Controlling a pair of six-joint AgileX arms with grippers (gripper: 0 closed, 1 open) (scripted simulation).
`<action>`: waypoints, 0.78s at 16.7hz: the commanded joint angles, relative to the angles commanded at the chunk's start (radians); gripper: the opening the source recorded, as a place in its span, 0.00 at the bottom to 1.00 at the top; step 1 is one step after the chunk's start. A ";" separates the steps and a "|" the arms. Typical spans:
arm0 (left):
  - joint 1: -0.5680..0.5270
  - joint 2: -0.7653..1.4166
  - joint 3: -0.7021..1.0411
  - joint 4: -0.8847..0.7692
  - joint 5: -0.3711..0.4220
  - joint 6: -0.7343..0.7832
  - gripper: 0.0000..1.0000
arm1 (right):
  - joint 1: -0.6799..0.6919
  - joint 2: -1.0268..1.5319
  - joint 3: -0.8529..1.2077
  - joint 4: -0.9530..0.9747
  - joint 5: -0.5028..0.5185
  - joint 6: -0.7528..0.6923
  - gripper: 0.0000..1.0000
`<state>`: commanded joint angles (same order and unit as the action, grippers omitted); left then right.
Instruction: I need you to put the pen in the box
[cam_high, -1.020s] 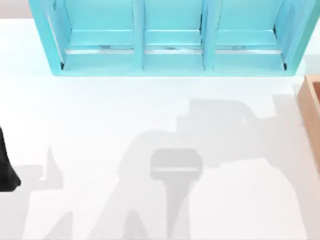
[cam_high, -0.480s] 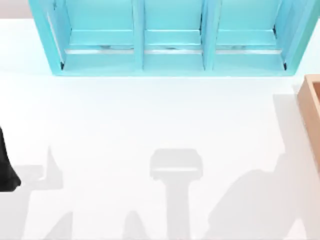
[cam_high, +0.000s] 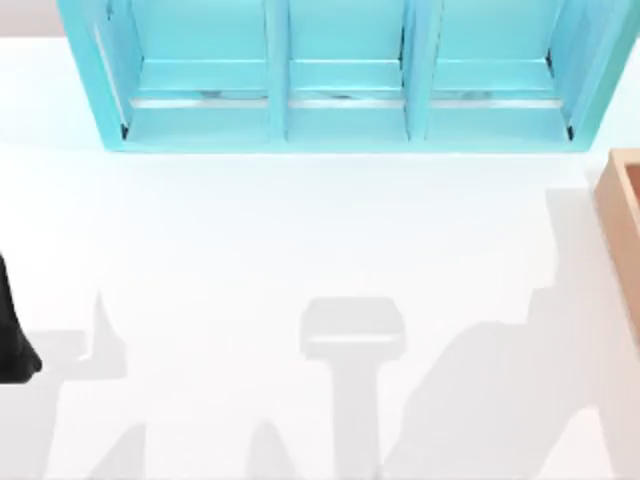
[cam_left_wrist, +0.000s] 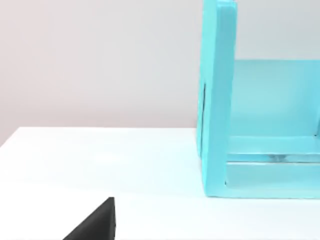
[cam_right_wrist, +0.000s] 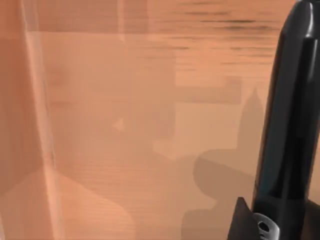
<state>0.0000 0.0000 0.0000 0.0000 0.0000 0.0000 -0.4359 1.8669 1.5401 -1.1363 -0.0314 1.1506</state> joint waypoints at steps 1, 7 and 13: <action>0.000 0.000 0.000 0.000 0.000 0.000 1.00 | 0.023 -0.002 -0.013 0.041 -0.007 0.016 0.00; 0.000 0.000 0.000 0.000 0.000 0.000 1.00 | 0.070 -0.048 -0.165 0.151 -0.002 0.019 0.00; 0.000 0.000 0.000 0.000 0.000 0.000 1.00 | 0.022 -0.038 -0.230 0.120 0.026 0.011 0.00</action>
<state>0.0000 0.0000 0.0000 0.0000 0.0000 0.0000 -0.4140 1.8288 1.3104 -1.0164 -0.0056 1.1617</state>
